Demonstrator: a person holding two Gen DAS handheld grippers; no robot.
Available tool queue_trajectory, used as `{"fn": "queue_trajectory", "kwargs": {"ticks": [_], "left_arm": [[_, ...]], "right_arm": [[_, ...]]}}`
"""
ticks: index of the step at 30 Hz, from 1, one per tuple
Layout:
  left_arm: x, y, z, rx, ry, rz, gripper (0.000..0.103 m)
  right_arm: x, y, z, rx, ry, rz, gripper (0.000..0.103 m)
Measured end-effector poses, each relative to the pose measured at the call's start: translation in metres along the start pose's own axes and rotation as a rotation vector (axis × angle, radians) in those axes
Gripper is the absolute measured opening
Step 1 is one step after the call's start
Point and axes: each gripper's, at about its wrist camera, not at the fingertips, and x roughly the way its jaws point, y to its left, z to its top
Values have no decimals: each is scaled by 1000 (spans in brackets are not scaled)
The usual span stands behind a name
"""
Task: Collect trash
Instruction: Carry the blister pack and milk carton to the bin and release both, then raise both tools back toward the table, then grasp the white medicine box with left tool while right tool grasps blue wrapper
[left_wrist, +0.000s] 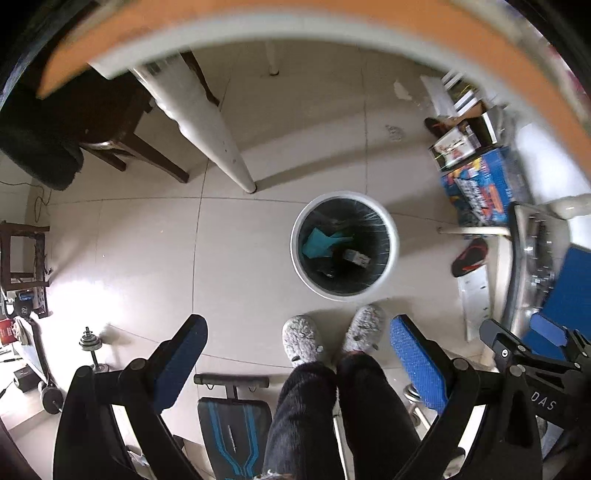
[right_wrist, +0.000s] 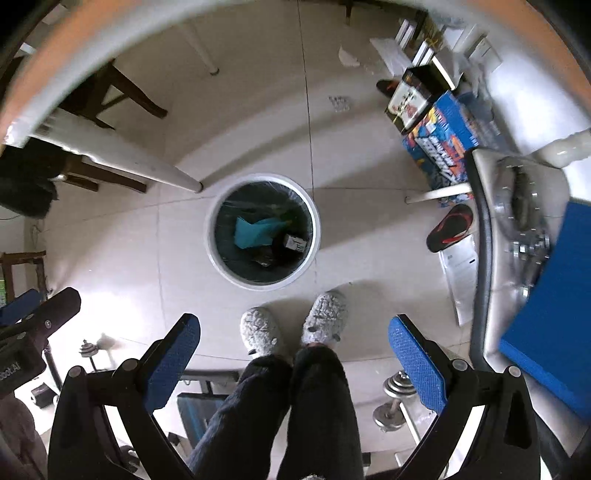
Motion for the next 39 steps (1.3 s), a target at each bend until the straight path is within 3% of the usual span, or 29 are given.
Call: {"fn": "queue_trajectory", "kwargs": {"ticks": [8,13,18,21,28,31,35,37,38,39], "left_arm": [[-96,7,-4,4,-81,-5,101],[-137,2,23,-46,-143,-13,101],[-160,-20,82,-66,-227,32,103],[-163,-33,124,-94,-245,53,103],[-155,-54,234,-208,-212,83,103],[-150,-66,276,-233,-184,117,103],[-144,-79,322,-262,-157,145,103],[-144,-85,338,-265,-154,154,103],[-145,-89,345,-262,-153,157,103],[-147,-93,352,-256,-153,157,103]], "right_arm": [[-118,13,-16,30,-71,50,103],[-175,10,7,66,-115,103,103],[-223,-12,82,78,-184,90,103],[-239,-30,150,77,-210,69,103],[-205,-68,319,92,-180,45,102],[-164,-77,384,98,-106,34,86],[-124,-73,428,67,-26,22,67],[-123,-63,438,17,-40,13,45],[-124,-57,441,-16,-52,3,26],[-125,-54,443,-36,-55,-9,22]]}}
